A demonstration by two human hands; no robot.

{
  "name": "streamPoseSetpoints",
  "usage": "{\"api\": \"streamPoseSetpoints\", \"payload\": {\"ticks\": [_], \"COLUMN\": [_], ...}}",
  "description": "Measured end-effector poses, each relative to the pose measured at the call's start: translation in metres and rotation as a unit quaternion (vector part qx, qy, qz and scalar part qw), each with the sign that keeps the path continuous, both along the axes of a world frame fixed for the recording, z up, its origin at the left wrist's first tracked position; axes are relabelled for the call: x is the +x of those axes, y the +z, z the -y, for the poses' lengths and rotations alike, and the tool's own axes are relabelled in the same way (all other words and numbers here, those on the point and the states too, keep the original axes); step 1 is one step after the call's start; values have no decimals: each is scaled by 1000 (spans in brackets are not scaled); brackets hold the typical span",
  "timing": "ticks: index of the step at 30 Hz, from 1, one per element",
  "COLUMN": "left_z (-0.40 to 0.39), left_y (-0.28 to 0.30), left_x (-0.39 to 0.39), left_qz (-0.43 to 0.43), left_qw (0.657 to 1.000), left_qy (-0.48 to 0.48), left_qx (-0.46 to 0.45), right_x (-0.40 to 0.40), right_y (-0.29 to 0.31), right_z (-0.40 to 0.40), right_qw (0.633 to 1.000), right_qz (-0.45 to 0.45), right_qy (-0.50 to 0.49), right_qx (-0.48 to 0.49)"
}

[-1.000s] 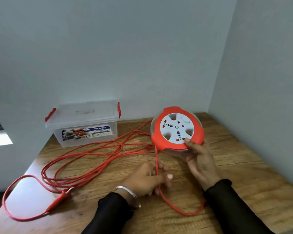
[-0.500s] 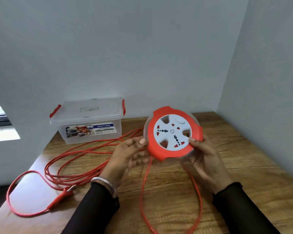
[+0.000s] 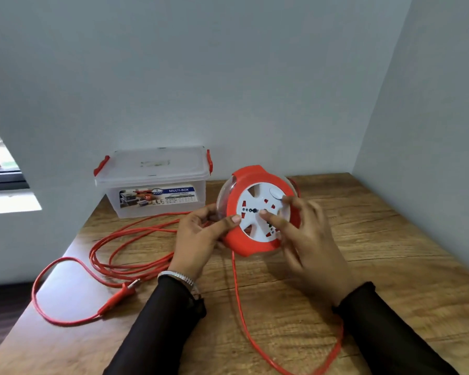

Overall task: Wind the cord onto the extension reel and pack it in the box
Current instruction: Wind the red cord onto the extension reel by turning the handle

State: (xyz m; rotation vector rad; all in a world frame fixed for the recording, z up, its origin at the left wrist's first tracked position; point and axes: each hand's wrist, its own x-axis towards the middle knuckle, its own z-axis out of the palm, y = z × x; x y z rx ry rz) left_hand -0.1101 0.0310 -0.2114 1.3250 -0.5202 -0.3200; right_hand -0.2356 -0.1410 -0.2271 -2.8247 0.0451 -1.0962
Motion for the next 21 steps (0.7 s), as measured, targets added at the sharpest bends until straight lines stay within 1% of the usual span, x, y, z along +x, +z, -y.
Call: {"api": "streamPoseSetpoints", "payload": {"ticks": [3,6,8,10,13,16,18,19,21], "left_z": [-4,-6,-6,-5,-7,-7,-6,-6,-7], "left_y": [2,2,1,0,2,2,3,3,3], "left_x": [2,1,-1,-2,-1,0,-1,-1,-2], "left_qz": [13,24,23,20,8,-5,-10,-12,-15], "left_qw": [1000,999,999,998,998,998,999,999,999], "left_qy": [1,-17,-35,-48,-51,-47,-43,-43,-42], "left_qx": [-3,12,32,43,44,33,25,18,-4], "right_x": [-2,-4,-6,-9,-10,-6,-1,1,5], "right_y": [11,34,53,70,84,92,93,93,93], "right_z": [-7,-10,-6,-2,-2,-5,-8,-10,-12], "right_qw": [996,983,957,917,860,829,817,816,826], "right_qz": [-28,-53,-93,-140,-191,-208,-218,-227,-237], "right_qy": [-28,-6,27,53,52,38,30,24,13], "right_qx": [-76,-174,-273,-371,-469,-517,-534,-532,-512]}}
